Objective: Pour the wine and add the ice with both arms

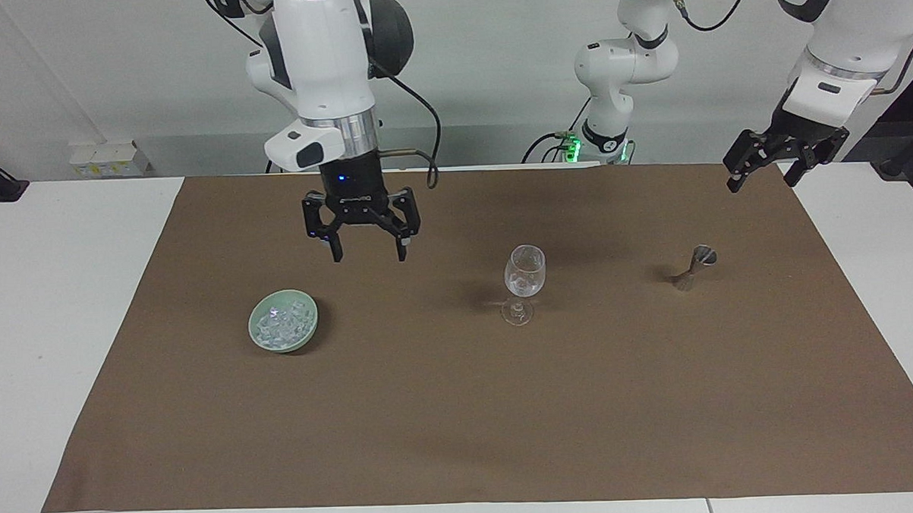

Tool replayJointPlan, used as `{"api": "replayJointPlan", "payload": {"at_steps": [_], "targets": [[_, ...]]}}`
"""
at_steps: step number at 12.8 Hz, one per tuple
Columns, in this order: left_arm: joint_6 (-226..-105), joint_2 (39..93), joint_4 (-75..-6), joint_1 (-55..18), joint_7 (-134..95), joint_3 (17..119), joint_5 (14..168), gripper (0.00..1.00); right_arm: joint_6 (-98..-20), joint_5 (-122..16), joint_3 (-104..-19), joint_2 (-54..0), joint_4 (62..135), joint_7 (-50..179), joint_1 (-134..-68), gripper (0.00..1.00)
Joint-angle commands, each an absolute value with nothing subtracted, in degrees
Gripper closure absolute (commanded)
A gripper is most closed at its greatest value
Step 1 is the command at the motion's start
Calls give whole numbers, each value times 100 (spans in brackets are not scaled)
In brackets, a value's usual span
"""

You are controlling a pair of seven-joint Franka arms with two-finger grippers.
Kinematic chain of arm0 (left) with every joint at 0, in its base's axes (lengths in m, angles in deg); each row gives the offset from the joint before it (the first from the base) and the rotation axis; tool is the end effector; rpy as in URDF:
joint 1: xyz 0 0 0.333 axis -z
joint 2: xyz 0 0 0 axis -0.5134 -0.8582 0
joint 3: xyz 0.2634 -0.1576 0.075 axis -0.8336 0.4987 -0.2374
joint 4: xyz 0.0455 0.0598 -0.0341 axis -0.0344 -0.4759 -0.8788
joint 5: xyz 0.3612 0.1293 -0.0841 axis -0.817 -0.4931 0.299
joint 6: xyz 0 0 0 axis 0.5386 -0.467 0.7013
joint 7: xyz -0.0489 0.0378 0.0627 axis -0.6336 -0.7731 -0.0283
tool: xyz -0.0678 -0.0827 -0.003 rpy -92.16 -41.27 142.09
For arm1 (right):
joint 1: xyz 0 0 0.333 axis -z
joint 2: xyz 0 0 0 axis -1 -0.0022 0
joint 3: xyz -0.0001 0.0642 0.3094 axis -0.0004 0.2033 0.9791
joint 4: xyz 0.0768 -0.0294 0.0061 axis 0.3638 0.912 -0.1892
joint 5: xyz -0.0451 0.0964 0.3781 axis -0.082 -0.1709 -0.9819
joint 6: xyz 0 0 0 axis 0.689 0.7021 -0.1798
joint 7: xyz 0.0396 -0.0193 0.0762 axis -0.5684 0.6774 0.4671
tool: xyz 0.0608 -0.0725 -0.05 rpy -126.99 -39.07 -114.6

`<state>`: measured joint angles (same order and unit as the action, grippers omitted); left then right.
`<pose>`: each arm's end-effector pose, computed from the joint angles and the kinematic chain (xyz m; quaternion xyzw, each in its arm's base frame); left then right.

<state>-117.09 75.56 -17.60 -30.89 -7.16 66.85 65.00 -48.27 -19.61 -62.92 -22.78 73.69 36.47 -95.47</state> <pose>0.5588 -0.0188 0.6486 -0.9996 -0.0083 -0.0269 0.0041 0.6297 0.1142 0.6342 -0.9867 0.0729 -0.1433 0.0249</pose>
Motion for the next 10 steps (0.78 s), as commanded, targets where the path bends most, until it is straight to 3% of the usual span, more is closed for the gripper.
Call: {"api": "replayJointPlan", "payload": {"at_steps": [1,10], "targets": [[-11664,7644,-1811,-3001,-820,6627,6528,0,-4531,-2363,-6870,-2070,7464,4471,-9489,0],[-11664,7644,-1810,-3010,-811,6627,6537,0,-3941,-2417,-7531,-1675,7797,5757,-9067,0]]}}
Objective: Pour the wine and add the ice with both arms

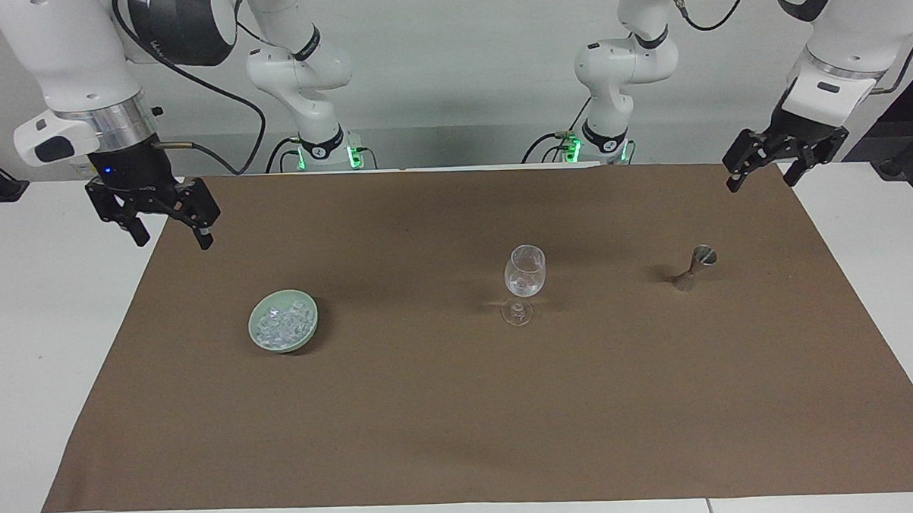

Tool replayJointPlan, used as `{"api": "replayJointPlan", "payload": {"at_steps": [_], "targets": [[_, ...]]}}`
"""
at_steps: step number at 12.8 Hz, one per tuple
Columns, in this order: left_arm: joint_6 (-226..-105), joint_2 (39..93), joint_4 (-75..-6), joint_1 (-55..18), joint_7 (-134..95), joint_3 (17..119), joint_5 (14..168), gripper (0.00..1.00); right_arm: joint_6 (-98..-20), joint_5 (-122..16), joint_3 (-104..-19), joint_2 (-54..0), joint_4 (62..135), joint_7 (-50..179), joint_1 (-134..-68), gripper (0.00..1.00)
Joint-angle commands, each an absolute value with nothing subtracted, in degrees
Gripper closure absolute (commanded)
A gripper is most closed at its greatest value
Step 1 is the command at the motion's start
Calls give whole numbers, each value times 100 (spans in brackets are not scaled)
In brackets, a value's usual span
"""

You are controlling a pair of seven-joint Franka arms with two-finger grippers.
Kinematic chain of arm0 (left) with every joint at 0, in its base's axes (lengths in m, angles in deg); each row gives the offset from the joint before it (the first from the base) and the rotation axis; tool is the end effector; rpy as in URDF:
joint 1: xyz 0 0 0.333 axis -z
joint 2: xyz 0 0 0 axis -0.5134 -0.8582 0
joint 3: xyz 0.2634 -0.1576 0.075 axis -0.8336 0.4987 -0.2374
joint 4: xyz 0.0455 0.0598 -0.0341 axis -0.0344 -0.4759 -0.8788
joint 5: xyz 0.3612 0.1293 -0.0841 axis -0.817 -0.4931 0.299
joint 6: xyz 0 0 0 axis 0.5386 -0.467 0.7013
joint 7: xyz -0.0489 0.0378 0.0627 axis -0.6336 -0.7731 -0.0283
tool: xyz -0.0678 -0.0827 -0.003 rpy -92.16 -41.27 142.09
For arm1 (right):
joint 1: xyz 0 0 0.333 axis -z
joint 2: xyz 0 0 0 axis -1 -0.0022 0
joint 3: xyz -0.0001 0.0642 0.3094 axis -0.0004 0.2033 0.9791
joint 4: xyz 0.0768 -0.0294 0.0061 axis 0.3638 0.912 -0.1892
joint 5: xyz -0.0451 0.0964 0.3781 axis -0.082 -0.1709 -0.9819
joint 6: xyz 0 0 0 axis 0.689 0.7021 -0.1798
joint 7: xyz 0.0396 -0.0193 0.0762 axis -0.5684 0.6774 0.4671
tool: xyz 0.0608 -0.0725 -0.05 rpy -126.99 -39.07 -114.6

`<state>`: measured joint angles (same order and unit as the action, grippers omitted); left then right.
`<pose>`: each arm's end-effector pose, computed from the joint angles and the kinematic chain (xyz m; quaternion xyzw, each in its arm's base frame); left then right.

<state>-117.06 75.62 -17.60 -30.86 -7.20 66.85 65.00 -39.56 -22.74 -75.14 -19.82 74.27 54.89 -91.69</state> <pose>0.5584 -0.0191 0.6492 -0.9996 -0.0084 -0.0272 0.0041 0.6099 -0.0446 0.6448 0.9946 -0.0524 0.0897 0.0071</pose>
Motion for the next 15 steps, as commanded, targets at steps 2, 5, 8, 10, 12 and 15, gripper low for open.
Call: {"api": "replayJointPlan", "payload": {"at_steps": [2,5,8,10,12,15], "targets": [[-11664,7644,-1811,-3001,-811,6627,6537,0,-3933,-2417,-7741,-1446,8078,6064,-9076,0],[-11655,7636,-1819,-3027,-768,6627,6537,0,-3950,-2391,-7873,-1191,8508,6478,-9076,0],[-11646,7635,-1819,-3036,-758,6627,6537,0,-4020,-2277,-7883,-884,8992,6637,-9102,0],[-11655,7635,-1819,-3045,-758,6627,6537,0,-4047,-2189,-7865,-830,9098,6628,-9146,0],[-11655,7627,-1819,-3054,-750,6627,6537,0,-4047,-2188,-7804,-830,9099,6550,-9163,0],[-11655,7627,-1819,-3054,-732,6627,6528,0,-3977,-2197,-7803,-856,9046,6444,-9251,0]]}}
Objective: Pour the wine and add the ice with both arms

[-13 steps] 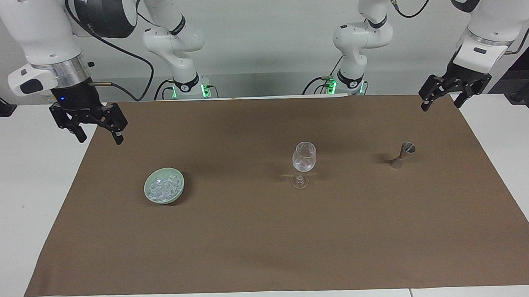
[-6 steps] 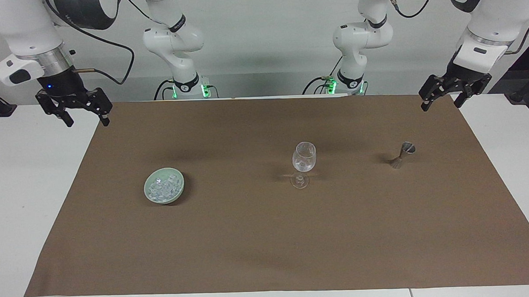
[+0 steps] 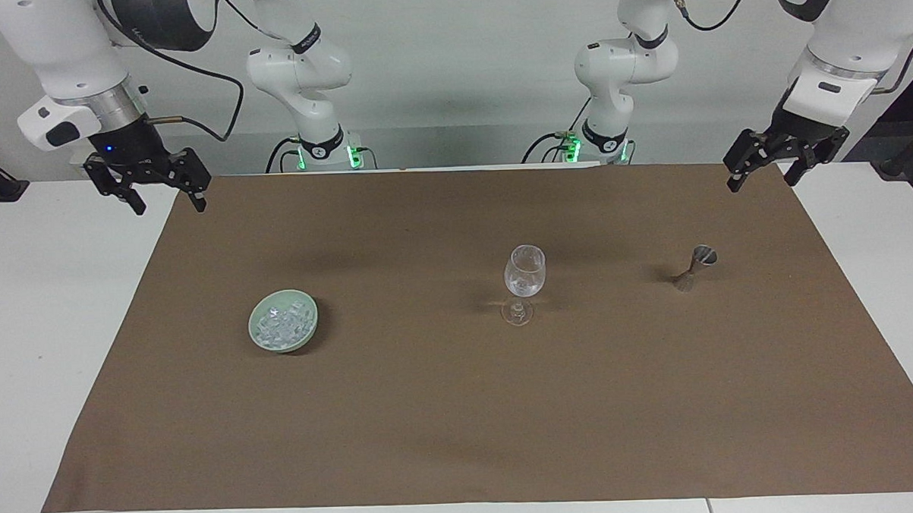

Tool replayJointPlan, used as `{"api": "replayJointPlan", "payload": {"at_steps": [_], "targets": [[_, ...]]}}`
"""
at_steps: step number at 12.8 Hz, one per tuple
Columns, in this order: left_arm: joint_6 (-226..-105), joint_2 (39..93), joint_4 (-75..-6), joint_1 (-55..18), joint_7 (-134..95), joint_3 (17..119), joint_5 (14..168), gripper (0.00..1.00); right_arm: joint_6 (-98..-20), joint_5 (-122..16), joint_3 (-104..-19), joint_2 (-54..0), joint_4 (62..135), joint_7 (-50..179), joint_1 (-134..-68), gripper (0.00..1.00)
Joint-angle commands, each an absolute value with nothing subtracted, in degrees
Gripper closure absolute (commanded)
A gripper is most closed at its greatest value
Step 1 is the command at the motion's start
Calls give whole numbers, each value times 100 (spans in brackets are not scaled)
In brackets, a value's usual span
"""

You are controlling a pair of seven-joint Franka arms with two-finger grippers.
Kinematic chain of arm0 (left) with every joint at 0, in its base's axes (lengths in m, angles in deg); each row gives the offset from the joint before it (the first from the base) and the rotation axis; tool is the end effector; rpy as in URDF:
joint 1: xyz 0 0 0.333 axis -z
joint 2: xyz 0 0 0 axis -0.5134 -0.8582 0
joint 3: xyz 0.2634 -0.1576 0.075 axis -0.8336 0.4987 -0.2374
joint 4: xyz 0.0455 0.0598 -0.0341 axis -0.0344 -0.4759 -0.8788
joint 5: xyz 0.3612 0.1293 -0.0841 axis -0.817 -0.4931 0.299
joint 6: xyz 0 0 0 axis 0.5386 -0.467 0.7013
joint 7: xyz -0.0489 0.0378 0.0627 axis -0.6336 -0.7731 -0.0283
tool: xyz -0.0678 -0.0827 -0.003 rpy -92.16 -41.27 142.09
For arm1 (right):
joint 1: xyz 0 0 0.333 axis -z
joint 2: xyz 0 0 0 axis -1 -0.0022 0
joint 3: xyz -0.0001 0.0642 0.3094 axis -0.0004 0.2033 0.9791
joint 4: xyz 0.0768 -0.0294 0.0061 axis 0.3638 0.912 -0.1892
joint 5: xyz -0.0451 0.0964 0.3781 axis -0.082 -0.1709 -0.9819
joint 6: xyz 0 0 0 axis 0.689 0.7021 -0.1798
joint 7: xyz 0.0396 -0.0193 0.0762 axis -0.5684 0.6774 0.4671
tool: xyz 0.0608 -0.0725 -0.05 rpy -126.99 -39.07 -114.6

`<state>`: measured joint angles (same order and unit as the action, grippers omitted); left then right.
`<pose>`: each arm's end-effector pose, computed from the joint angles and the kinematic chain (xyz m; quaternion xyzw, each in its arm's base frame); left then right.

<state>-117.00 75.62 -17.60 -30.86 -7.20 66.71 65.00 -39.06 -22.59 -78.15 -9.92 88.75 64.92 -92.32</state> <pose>0.5584 -0.0177 0.6491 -0.9996 -0.0096 -0.0267 0.0041 0.5522 -0.0704 0.6215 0.9989 0.0127 0.0453 0.0013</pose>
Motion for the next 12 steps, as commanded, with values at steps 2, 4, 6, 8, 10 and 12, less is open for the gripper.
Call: {"api": "replayJointPlan", "payload": {"at_steps": [2,4,6,8,10,12], "targets": [[-11655,7627,-1819,-3062,-715,6627,6528,0,-3968,-2267,-7812,-856,9037,6409,-9260,0],[-11655,7627,-1811,-3062,-706,6627,6528,0,-3959,-2311,-7673,-883,8985,6068,-9269,0],[-11655,7627,-1819,-3062,-723,6627,6528,0,-3950,-2311,-7672,-909,8923,6066,-9269,0],[-11655,7627,-1819,-3071,-732,6627,6528,0,-3941,-2311,-7672,-909,8923,6057,-9269,0],[-11664,7627,-1811,-3062,-732,6627,6528,0,-3941,-2311,-7672,-909,8923,6048,-9269,0],[-11664,7618,-1811,-3054,-732,6627,6528,0,-3941,-2311,-7672,-909,8923,6005,-9269,0]]}}
